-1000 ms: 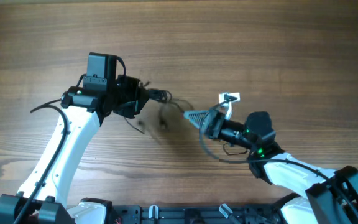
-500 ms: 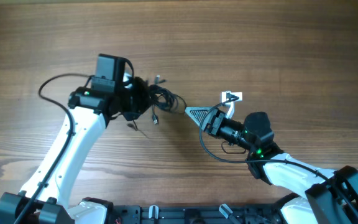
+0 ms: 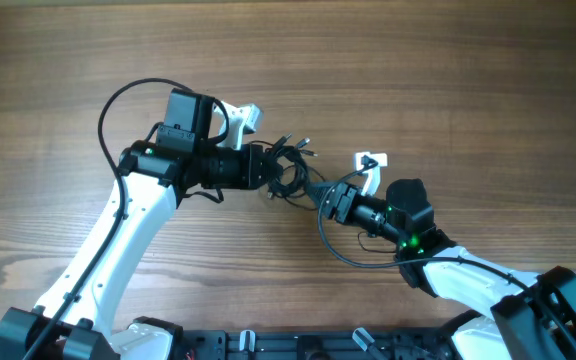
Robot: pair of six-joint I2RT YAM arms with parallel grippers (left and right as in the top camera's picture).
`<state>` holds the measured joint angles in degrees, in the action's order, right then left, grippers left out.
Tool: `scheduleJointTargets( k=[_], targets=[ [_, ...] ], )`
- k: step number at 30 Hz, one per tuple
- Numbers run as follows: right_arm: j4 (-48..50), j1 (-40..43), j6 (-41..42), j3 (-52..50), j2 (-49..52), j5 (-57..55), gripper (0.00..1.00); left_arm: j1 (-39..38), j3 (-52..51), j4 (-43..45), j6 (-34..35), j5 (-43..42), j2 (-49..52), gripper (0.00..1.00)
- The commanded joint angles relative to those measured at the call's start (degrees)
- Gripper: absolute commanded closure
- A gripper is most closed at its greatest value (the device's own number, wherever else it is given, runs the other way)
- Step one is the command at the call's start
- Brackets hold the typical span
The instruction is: Untangle cables
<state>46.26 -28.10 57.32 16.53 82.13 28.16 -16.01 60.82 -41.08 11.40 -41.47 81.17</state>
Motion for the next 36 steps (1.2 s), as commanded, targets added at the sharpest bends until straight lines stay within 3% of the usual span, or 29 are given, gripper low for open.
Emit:
scheduleJointTargets(
  k=[1,3,7,10,12,14,16,20,25,29,32,36],
  targets=[
    [-1.99,-0.17,2.32,0.24,-0.15,-5.62,0.63,0.13,0.37,0.59,-1.86,-10.12,0.15,0.96],
    [-7.78,-0.17,5.88,0.24,-0.15,-10.62,0.69,0.15,0.37,2.91,-1.86,-15.67,0.15,0.96],
    [-13.90,1.25,7.56,0.24,-0.15,-14.62,0.70,1.20,0.39,6.21,-1.84,-21.18,-0.26,0.96],
    [-13.88,5.90,7.06,0.24,-0.24,-11.17,0.69,4.28,0.39,6.12,-2.05,-22.56,-0.92,0.96],
    [-10.91,9.14,3.21,0.24,-0.28,-4.81,0.59,5.57,0.37,6.14,-2.21,-19.21,-0.90,0.96],
    [-1.81,13.14,-5.60,0.24,-0.26,9.44,0.32,5.68,0.37,5.66,-2.21,-8.61,-0.90,0.96],
    [9.99,15.72,-7.78,0.24,-0.26,22.84,0.19,5.55,0.37,4.98,-2.27,-7.67,-0.90,0.96],
    [22.97,16.04,-6.12,0.24,-0.26,33.94,0.18,1.09,0.37,4.11,-17.09,-14.23,-0.90,0.96],
    [16.04,16.06,-6.32,0.24,-0.20,33.07,0.40,-0.96,0.37,4.85,-16.94,-13.27,-0.92,0.96],
    [11.45,16.06,-6.36,0.24,-0.20,33.03,0.49,-0.87,0.37,4.87,-15.69,-12.28,-0.92,0.96],
    [10.91,16.04,-6.38,0.24,-0.20,33.07,0.56,-0.87,0.37,5.01,-8.55,-7.89,-0.92,0.96],
    [11.15,16.06,-6.12,0.24,-0.20,33.33,0.74,-2.03,0.37,7.48,-1.20,-7.89,-0.92,0.96]
  ],
)
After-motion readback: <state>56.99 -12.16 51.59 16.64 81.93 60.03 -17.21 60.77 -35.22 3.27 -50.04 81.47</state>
